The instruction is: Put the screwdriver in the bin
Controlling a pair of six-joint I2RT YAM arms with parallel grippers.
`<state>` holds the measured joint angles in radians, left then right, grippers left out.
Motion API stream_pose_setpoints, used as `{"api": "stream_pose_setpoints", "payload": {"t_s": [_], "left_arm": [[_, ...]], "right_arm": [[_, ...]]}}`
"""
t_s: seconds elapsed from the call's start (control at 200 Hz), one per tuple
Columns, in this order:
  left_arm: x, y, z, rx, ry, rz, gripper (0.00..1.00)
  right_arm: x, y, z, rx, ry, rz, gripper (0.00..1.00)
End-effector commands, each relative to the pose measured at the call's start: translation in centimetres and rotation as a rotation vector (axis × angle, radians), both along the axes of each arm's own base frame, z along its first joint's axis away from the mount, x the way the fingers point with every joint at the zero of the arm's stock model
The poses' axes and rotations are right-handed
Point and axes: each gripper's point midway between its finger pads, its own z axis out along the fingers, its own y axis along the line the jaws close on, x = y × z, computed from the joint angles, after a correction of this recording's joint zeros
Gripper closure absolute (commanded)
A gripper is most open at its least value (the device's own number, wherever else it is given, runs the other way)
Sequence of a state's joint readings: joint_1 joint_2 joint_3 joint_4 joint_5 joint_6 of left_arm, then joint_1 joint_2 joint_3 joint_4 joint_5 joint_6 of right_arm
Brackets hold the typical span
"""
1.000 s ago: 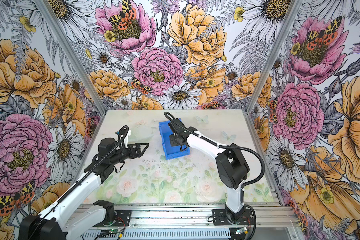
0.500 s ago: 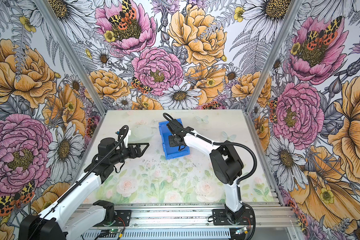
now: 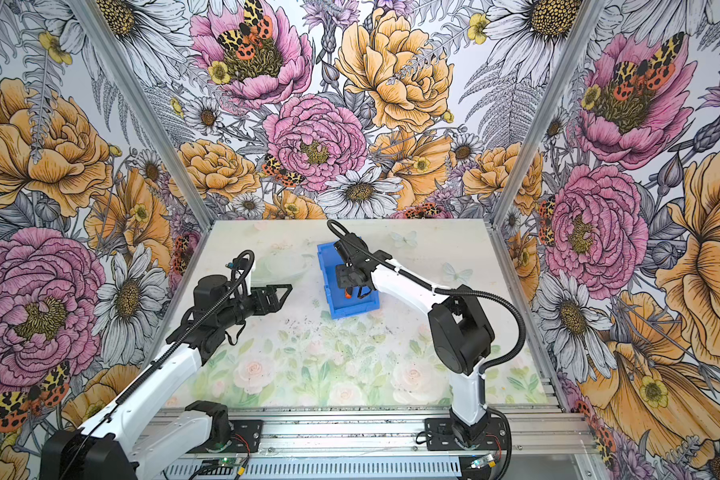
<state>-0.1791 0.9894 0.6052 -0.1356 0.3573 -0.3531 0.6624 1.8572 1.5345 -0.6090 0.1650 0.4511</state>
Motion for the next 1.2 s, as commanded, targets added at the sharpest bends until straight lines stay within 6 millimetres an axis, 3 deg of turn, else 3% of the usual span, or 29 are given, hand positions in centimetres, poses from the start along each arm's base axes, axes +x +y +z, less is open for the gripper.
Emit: {"api": "stream_pose_setpoints", "payload": {"t_s": [0.0,0.165,0.275,0.34,0.405,0.545,0.645,0.816,0.936,1.191], "left_arm": [[1.2,2.4,0.4,0.124,-0.014,0.110,0.01],[1.9,4.7,0.8,0.240,-0.059,0.205,0.01],[2.7,8.1,0.8,0.333,-0.100,0.376,0.01],[3.1,10.6,1.1,0.387,-0.118,0.516,0.01],[3.5,12.2,0.8,0.417,-0.123,0.569,0.01],[4.2,11.5,-0.2,0.497,-0.207,0.438,0.01],[4.4,12.7,-0.4,0.561,-0.271,0.491,0.01],[5.6,13.7,-2.1,0.521,-0.323,0.540,0.01],[6.3,14.5,-2.8,0.515,-0.349,0.568,0.01],[8.8,13.1,-5.3,0.481,-0.367,0.460,0.01]], "right_arm": [[-0.7,-3.2,5.7,-0.038,-0.160,-0.062,0.00],[-2.9,-9.7,9.4,-0.088,-0.287,-0.212,0.01],[-4.4,-14.5,10.4,-0.100,-0.334,-0.315,0.01],[-5.3,-18.1,9.8,-0.113,-0.338,-0.398,0.01],[-6.5,-23.2,8.6,-0.164,-0.350,-0.560,0.00],[-7.3,-28.9,5.2,-0.203,-0.347,-0.682,0.01],[-6.6,-29.6,3.1,-0.212,-0.379,-0.613,0.00],[-4.5,-29.7,2.7,-0.233,-0.608,-0.525,0.01],[-2.6,-29.8,1.1,-0.246,-0.615,-0.475,0.00],[-0.8,-31.4,-1.8,-0.193,-0.649,-0.507,0.01]]}}
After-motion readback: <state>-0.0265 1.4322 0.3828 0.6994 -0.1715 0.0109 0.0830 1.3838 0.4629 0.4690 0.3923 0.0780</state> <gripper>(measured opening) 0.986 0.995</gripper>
